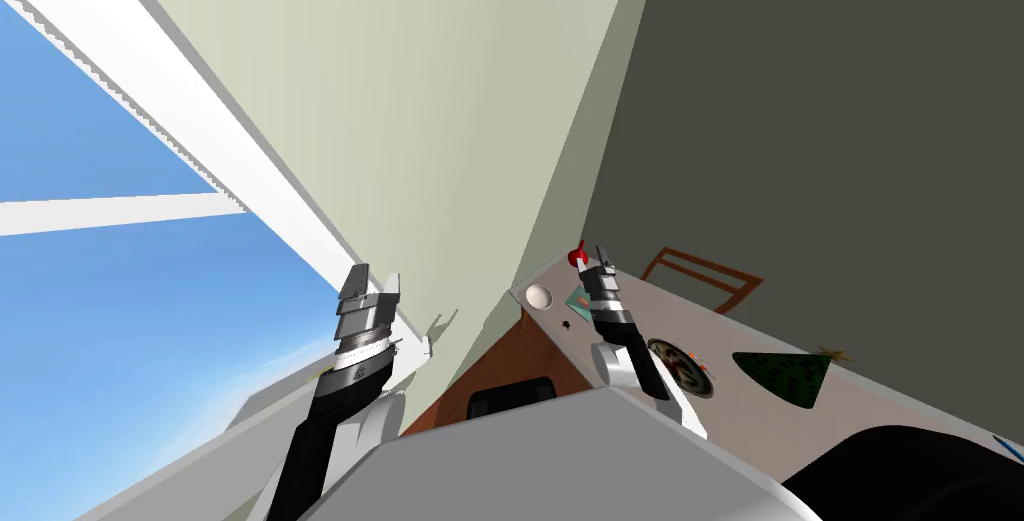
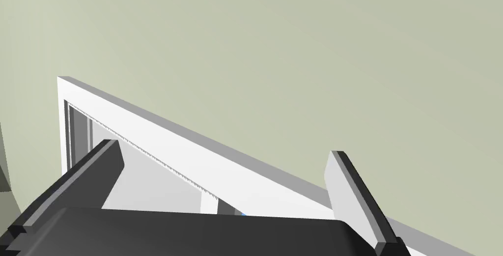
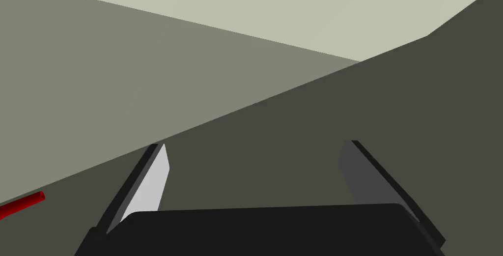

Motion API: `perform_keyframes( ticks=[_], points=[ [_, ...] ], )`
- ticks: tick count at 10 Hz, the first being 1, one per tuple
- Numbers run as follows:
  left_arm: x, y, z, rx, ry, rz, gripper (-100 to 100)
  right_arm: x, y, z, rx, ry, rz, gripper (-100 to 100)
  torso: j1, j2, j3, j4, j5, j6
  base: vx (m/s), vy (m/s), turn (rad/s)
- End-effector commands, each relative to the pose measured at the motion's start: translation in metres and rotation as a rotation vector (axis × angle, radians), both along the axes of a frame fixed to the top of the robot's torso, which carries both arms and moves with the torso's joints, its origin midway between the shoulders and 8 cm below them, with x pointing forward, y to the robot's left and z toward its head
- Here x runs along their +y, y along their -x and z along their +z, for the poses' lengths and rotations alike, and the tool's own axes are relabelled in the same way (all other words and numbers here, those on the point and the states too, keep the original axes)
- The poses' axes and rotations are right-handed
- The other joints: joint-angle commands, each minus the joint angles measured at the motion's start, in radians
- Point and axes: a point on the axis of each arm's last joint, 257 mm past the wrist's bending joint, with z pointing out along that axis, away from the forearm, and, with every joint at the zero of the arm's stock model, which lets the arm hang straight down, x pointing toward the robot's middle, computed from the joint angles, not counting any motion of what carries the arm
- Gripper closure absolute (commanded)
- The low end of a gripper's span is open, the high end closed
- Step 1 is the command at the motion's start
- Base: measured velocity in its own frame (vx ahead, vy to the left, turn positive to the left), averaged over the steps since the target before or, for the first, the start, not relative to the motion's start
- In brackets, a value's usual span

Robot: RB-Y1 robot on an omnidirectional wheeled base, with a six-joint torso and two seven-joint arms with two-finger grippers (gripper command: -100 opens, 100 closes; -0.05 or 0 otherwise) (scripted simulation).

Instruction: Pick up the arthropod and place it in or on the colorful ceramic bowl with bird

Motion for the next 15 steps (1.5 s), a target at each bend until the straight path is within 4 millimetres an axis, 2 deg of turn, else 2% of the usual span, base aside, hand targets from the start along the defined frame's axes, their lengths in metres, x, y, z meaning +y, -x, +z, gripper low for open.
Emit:
perform_keyframes(
  ticks=[1,4,7,10,11,13,14,15],
  points=[
    [0.0,0.0,0.0,0.0,0.0,0.0,0,0.001,-0.003,-0.006,0.021,0.042,0.004,-100,0.0,0.0,0.0,0.0,0.0,0.0,-0.007,0.005,0.038],
    [0.0,0.0,0.0,0.0,0.0,0.0,0,0.002,-0.01,-0.03,0.095,0.168,0.0,-100,0.0,0.001,0.001,0.0,0.0,0.0,-0.023,0.01,0.064],
    [0.0,0.0,0.0,0.0,0.0,0.0,0,-0.003,-0.018,-0.069,0.2,0.345,-0.021,-100,0.001,0.003,0.002,0.001,0.0,0.0,-0.044,0.021,0.122],
    [0.0,0.0,0.0,0.0,0.0,0.0,0,-0.016,-0.022,-0.115,0.319,0.552,-0.046,-100,0.001,0.003,0.002,0.001,0.0,0.0,-0.05,0.03,0.137],
    [0.0,0.0,0.0,0.0,0.0,0.0,0,-0.016,-0.022,-0.117,0.323,0.559,-0.047,-100,0.002,0.003,0.002,0.001,0.0,0.0,-0.037,0.022,0.036],
    [0.0,0.0,0.0,0.0,0.0,0.0,0,-0.029,-0.022,-0.15,0.404,0.71,-0.063,-100,0.001,0.002,0.001,0.001,0.0,0.0,-0.043,0.027,0.145],
    [0.0,0.0,0.0,0.0,0.0,0.0,0,-0.03,-0.022,-0.153,0.41,0.715,-0.063,-100,0.001,0.003,0.002,0.001,0.0,0.0,-0.041,0.017,0.046],
    [0.0,0.0,0.0,0.0,0.0,0.0,0,-0.038,-0.021,-0.171,0.453,0.796,-0.07,-100,0.001,0.003,0.002,0.001,0.0,0.0,-0.039,0.019,0.135]
  ],
)
